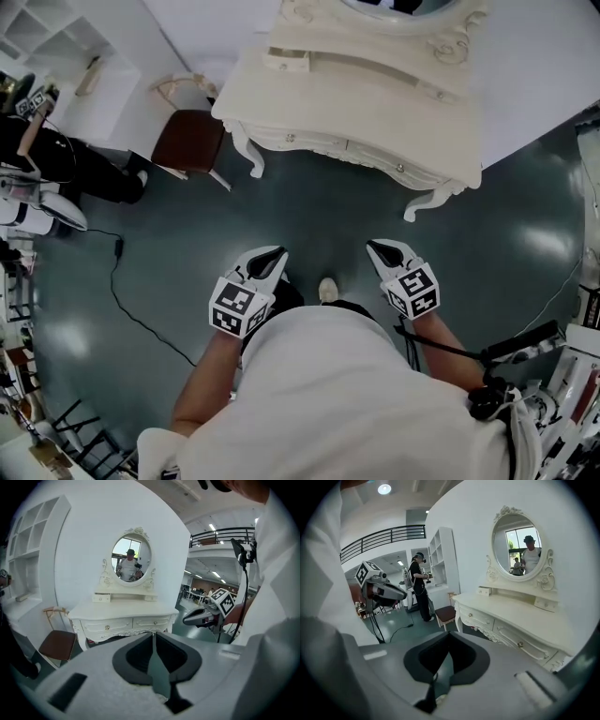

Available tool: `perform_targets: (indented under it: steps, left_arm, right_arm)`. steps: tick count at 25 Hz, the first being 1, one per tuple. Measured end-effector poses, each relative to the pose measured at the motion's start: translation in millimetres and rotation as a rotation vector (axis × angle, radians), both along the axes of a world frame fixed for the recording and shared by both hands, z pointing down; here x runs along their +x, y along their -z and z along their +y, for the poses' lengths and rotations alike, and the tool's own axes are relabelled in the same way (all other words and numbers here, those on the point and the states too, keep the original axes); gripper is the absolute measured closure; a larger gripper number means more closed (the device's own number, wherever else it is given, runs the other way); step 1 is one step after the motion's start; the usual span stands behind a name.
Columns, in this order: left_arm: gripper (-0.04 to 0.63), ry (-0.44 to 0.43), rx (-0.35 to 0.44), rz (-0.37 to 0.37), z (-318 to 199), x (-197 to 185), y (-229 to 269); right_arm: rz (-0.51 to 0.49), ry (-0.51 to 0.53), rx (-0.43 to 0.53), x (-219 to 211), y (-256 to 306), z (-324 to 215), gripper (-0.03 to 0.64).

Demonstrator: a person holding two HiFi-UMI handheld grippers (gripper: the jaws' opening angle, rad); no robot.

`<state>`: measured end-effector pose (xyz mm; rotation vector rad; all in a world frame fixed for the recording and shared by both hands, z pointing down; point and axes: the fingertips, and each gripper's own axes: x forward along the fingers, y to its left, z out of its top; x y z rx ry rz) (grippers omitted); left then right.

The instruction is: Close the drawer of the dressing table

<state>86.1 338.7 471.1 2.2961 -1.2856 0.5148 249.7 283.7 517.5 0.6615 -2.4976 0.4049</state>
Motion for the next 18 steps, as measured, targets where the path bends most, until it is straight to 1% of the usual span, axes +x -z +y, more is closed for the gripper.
perform_targets:
  steps: [4,8,11,14,18]
  left_arm:
    - [0.555,-0.011,-0.023,0.002,-39.3,-20.6,-11.8]
    - [0.546,-0.032,-0.035,0.021,-94.4,-50.7,-29.5]
    - [0.537,-0.064,-0.026,0.023,-145.2,-76.5,-26.5]
    - [0.522,-0.102,-0.014,0.021,-194.4,-109.3,-20.3]
    - [0.508,-0.142,-0.022,0.023,-246.1,-153.2,-21.2]
  right_arm:
    - [-0.001,-0.034,-0.018,-13.8,-6.9,-34.9,0.615]
    - [0.002,-0.075,-0.035,-42.5,-13.2,-75.3,0.615]
    - [0.011,-0.091,-0.051,-75.0,-10.3,-108.4,0.615]
    - [0.018,-0.096,-0.041,-116.6,-1.0,-147.0,0.615]
    - [0.024,-0.146,-0.029,-160.0,15.0,-189.2,0.615]
